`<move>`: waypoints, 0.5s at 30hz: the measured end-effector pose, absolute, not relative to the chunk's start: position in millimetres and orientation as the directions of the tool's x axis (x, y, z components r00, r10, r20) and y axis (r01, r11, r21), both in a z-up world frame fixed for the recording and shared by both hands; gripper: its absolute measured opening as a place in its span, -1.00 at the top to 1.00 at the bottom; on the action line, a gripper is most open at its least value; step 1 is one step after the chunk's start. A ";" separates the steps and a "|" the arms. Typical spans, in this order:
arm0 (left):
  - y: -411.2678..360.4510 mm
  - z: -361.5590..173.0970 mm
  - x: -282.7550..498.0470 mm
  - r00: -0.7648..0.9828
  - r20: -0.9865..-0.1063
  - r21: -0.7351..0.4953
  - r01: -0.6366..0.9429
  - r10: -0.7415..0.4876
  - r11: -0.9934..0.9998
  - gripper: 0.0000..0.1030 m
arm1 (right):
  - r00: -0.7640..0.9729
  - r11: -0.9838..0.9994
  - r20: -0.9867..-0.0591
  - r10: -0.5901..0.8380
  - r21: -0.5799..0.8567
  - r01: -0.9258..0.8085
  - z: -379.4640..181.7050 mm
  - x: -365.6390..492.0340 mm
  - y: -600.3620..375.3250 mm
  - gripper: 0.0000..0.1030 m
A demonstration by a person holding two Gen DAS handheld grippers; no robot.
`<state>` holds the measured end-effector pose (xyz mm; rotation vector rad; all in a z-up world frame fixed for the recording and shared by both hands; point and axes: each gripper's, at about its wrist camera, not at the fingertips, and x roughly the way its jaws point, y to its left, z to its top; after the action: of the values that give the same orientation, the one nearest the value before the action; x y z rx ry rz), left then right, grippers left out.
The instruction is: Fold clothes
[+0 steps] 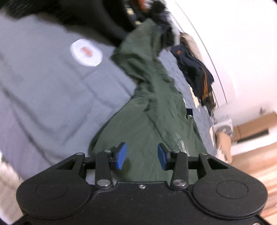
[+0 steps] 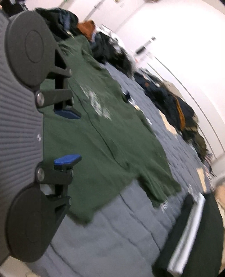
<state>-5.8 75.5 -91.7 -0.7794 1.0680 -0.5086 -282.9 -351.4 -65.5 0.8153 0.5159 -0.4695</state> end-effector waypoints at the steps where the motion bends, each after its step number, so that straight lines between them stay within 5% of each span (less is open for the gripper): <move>1: 77.3 -92.9 -7.0 0.409 -0.582 -0.773 -0.011 -0.703 0.634 0.18 | 0.788 0.614 -0.594 -0.160 0.565 0.551 -65.6 -278.2 -346.2 0.13; 15: 98.4 -114.6 -7.5 0.384 -0.651 -0.738 -0.121 -0.655 0.663 0.13 | 0.798 0.961 -0.599 0.059 0.251 0.118 -43.9 -206.9 -206.5 0.12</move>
<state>-7.5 98.4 -114.6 -0.8081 1.1502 -0.3918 -206.9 -206.5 -43.9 0.2841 0.6478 -0.0322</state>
